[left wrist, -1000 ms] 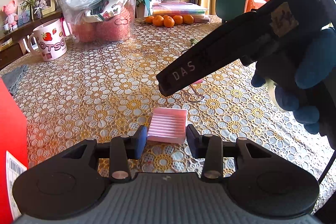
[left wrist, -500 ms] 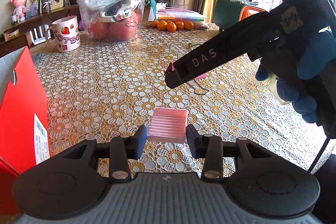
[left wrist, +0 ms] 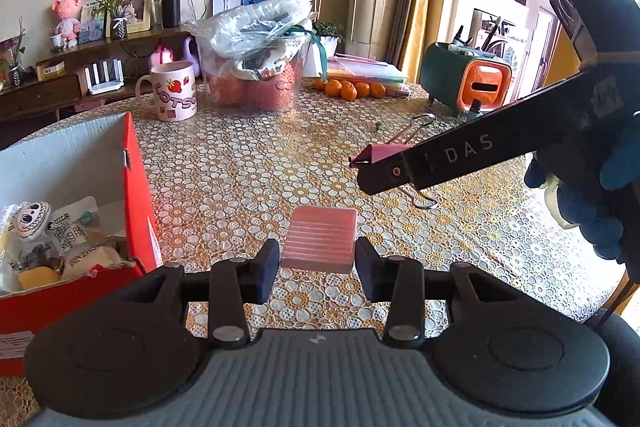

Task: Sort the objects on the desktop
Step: 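Carry the pink block with the left gripper while the right gripper carries the clip over the box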

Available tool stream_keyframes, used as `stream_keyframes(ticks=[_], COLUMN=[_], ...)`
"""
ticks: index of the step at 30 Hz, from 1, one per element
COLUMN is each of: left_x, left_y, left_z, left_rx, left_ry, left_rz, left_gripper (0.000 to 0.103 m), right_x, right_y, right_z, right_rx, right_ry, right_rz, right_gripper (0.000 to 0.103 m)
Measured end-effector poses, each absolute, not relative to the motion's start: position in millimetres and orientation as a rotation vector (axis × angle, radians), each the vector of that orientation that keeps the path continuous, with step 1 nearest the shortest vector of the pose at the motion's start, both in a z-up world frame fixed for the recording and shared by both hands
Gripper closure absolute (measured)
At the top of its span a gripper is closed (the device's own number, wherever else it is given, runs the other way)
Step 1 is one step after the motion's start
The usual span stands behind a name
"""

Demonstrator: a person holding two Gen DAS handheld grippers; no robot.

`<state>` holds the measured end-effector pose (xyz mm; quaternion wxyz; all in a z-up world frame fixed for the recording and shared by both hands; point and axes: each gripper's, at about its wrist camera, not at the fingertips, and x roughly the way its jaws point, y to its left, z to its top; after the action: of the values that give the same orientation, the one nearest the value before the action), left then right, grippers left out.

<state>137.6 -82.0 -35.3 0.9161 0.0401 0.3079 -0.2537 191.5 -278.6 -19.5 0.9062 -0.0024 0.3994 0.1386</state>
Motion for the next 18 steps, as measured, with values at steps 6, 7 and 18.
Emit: stream_keyframes(ticks=[6,7,18], left_x=[122,121,115], left_y=[-60,-55,12], left_z=[-15,-13,17], left_rx=[0.097,0.094,0.058], left_ry=[0.580,0.579,0.554], left_rz=[-0.490,-0.482,-0.365], left_gripper=[0.064,0.064,0.063], right_x=[173,171,154], right_y=[-261,-258,-213], right_z=[-4,-1,22], right_rx=[-0.024,-0.027,-0.063], right_ry=[0.806,0.804,0.763], right_rz=[0.328,0.338,0.434], right_gripper=[0.049,0.049,0.049])
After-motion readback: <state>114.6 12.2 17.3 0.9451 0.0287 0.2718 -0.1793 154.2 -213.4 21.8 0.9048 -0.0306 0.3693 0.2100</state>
